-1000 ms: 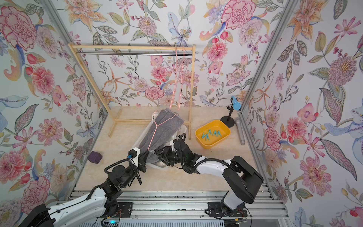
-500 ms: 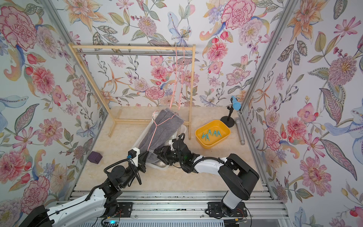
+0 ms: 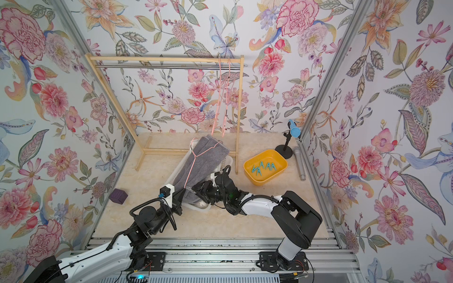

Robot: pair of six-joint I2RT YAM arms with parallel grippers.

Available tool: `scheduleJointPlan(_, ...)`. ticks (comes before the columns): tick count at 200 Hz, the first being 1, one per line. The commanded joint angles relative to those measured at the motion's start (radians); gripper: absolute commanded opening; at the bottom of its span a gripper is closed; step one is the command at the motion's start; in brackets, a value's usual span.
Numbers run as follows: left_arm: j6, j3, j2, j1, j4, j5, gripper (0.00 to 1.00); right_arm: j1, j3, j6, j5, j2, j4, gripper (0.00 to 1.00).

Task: Remove the clothespins securing towels to the hanger
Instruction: Remove the clothespin from the hanger.

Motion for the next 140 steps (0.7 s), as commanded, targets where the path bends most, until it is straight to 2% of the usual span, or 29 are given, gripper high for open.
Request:
scheduleJointPlan(1, 0.007, 0.018, -0.008, -0.008, 0.019, -0.005, 0.0, -0.003, 0.038, 0.025, 0.001, 0.02, 0.044, 0.39)
scheduleJointPlan(140, 0.005, 0.01, -0.016, -0.007, 0.018, -0.01, 0.0, 0.004, 0.079, -0.018, 0.0, 0.02, -0.029, 0.23)
